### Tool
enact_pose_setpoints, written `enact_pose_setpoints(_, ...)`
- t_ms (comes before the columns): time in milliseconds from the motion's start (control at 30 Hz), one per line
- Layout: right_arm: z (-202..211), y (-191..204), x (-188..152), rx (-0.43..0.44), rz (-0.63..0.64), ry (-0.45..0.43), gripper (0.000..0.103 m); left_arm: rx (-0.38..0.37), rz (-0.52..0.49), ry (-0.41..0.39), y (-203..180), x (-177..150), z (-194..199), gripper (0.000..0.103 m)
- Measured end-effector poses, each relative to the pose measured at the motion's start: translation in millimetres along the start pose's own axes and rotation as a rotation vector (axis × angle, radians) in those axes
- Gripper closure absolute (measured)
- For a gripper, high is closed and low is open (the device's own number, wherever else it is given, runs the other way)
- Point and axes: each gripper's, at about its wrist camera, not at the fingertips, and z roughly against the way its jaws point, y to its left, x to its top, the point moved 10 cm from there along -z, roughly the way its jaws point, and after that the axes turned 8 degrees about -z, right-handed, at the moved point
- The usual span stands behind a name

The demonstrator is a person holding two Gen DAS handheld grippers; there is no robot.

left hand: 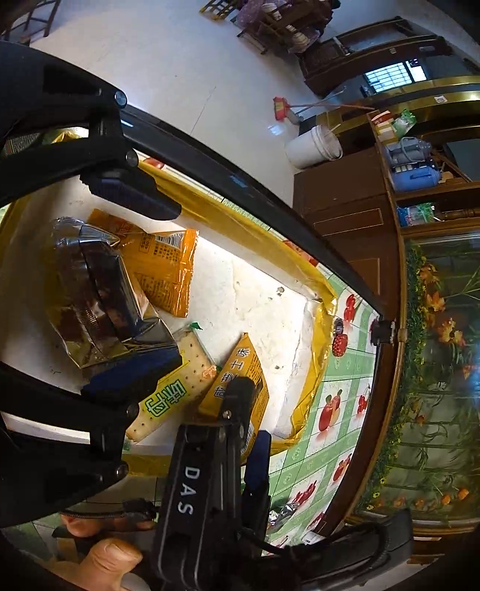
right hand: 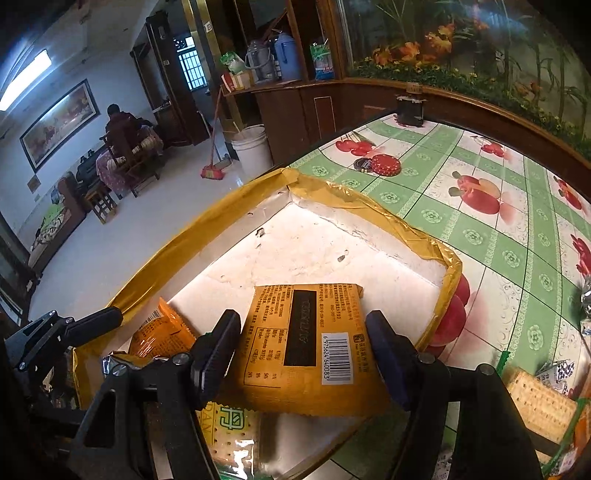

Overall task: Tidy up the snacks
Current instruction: 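Carry both held bags into the white tray and open both tools, then grasp the blue-and-white cube with the left tool while the right tool grasps the orange bag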

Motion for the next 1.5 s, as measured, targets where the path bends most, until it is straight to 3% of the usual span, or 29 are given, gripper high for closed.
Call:
enact_pose_setpoints(100,15,-7,1,-0.003,-0.027,-0.024,0.027,0.017,-0.006,-0.019,0,3,7,0.03)
enact_pose_setpoints(167,26,-13,0,-0.01,-0.041,-0.035,0.019,0.015,-0.004,-0.027,-1,5,10,0.03)
enact_pose_setpoints(533,104,-70,-33,-0.042,-0.158,-0.144,0.018,-0.06,0.018,-0.086,-24,17,34,0.024)
enact_pose_setpoints(700,142,-114,-68,-0.107,-0.224,-0.183,0.018,-0.13,-0.019,-0.097,-62,24,40,0.024)
enact_pose_setpoints(1000,191,-196,-124,-0.232,-0.332,-0.191,0.018,-0.213,-0.201,-0.089,-156,30,37,0.024)
enact_pose_setpoints(1267,187,-228,-138,-0.245,-0.379,-0.141,0.018,-0.222,-0.303,-0.042,-205,32,12,0.024)
enact_pose_setpoints(1500,160,-232,-138,-0.293,-0.373,-0.067,0.015,-0.209,-0.303,0.018,-206,27,-20,0.024)
